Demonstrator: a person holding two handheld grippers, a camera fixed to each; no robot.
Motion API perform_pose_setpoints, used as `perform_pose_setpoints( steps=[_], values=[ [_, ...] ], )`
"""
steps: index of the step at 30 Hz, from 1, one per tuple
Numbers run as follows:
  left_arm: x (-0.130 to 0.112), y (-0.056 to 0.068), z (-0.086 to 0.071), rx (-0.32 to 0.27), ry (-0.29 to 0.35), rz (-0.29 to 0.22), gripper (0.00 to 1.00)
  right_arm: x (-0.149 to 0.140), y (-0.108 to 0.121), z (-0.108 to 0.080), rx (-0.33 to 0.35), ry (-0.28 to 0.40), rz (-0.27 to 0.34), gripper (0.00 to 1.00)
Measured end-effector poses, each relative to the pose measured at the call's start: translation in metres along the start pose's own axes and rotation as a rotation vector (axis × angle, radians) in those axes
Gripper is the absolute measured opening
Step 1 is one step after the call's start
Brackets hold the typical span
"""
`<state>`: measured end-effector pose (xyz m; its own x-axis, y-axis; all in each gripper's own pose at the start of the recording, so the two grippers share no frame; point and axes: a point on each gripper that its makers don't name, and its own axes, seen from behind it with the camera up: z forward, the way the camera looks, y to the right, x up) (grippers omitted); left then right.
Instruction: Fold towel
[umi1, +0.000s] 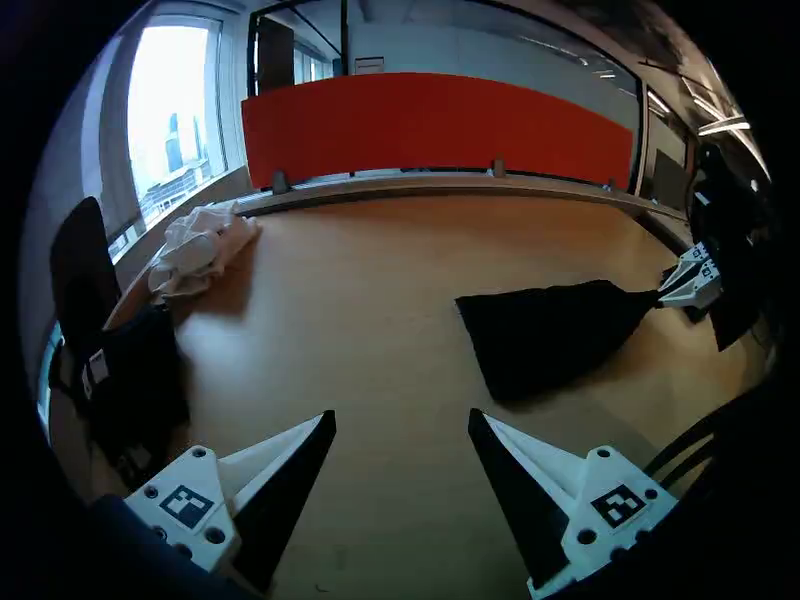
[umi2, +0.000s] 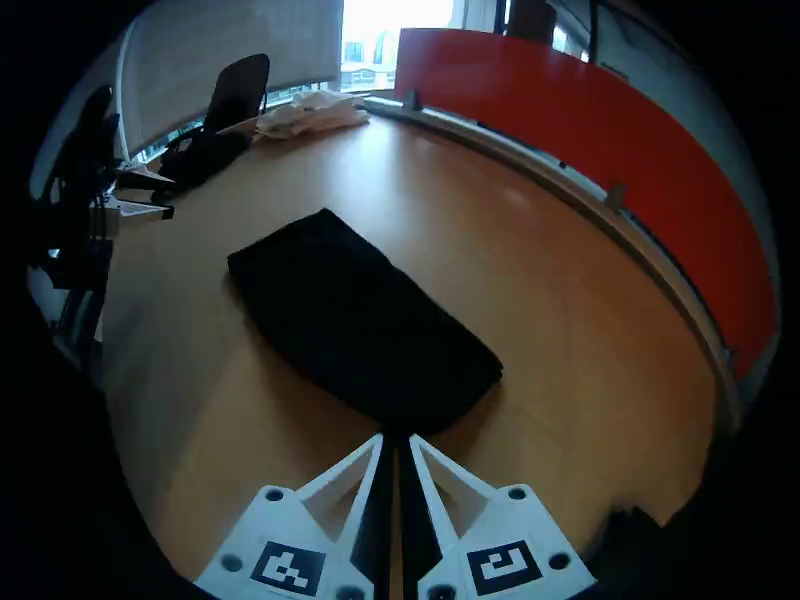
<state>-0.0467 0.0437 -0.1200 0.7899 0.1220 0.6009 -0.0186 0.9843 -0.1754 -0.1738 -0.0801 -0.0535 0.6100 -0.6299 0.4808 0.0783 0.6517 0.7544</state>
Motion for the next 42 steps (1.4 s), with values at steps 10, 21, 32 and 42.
perform_pose_setpoints(
  steps=[10,21,32,42],
  values=[
    [0.001,-0.001,-0.002,0.004,0.004,0.008,0.99,0.014,0.009,-0.017,-0.027,0.025,-0.004,0.03],
    [0.002,0.000,-0.008,0.004,0.022,-0.009,0.99,0.036,0.009,-0.017,-0.023,0.044,-0.039,0.03],
    [0.003,0.002,-0.016,0.006,0.036,-0.010,0.99,0.085,-0.005,-0.009,0.017,0.086,-0.128,0.02],
    [0.000,0.000,-0.026,0.019,0.046,-0.036,0.99,0.126,-0.031,0.004,0.083,0.117,-0.223,0.02]
  ],
)
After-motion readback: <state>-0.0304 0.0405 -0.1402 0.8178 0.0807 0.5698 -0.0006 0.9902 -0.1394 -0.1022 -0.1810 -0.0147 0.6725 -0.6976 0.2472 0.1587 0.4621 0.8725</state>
